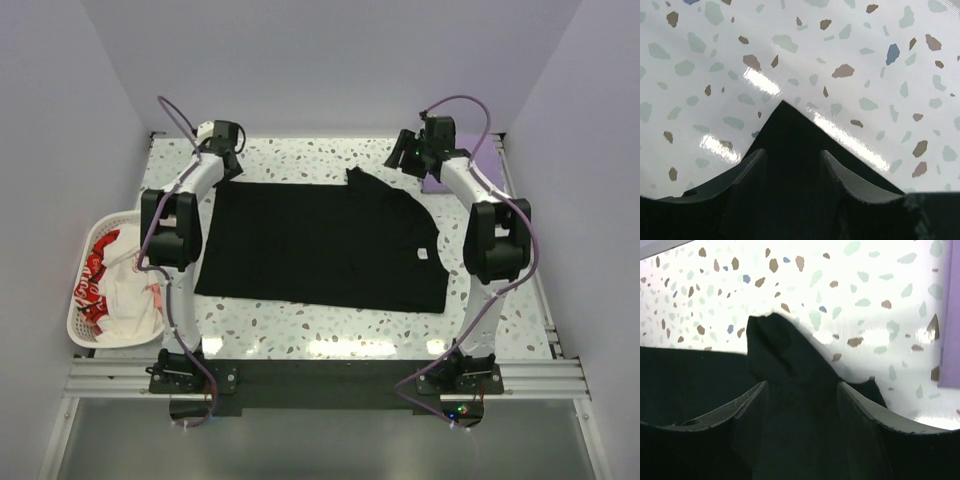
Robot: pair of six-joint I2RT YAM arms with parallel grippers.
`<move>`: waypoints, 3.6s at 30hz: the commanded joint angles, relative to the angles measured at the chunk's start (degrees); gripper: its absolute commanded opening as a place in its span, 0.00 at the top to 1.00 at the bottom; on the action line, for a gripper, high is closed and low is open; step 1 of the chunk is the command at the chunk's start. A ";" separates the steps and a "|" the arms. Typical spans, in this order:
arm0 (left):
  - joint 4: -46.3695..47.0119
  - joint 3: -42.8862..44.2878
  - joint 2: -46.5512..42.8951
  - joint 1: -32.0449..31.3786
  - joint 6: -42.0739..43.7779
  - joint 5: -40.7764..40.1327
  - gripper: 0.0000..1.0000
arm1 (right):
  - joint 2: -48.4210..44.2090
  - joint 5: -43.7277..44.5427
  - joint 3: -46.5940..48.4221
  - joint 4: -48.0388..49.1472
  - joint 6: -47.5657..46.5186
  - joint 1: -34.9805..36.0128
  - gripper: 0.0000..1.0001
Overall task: Fold and stack the t-shirts
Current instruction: Fold the tshirt
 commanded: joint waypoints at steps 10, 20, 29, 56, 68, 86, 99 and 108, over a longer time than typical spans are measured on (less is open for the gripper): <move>2.65 12.10 10.53 0.11 6.77 -5.84 0.50 | 13.38 1.11 15.06 3.18 -4.41 0.22 0.40; 3.00 10.17 12.29 0.11 5.46 -5.05 0.66 | 19.45 0.06 21.05 1.24 -5.38 0.31 0.40; 3.79 7.71 10.98 0.11 4.84 -4.52 0.94 | 23.32 -0.90 24.65 -1.04 -6.87 1.10 0.39; 5.11 5.95 9.75 0.28 5.54 -3.11 1.00 | 24.46 4.37 23.68 -3.68 -7.40 6.19 0.58; 5.99 5.07 7.73 0.29 5.89 -3.03 1.00 | 19.20 7.61 23.68 -2.89 -6.69 6.11 0.98; 8.54 1.21 0.87 0.81 5.37 -1.97 1.00 | 6.80 13.77 14.11 2.74 -7.75 5.84 1.00; 9.86 -3.54 -3.26 1.16 4.14 -1.00 1.00 | 3.11 14.21 4.72 6.86 -6.70 5.84 0.99; 9.68 -6.44 -6.25 1.34 3.17 -1.27 1.00 | -3.57 15.97 -5.03 10.91 -4.32 5.84 1.00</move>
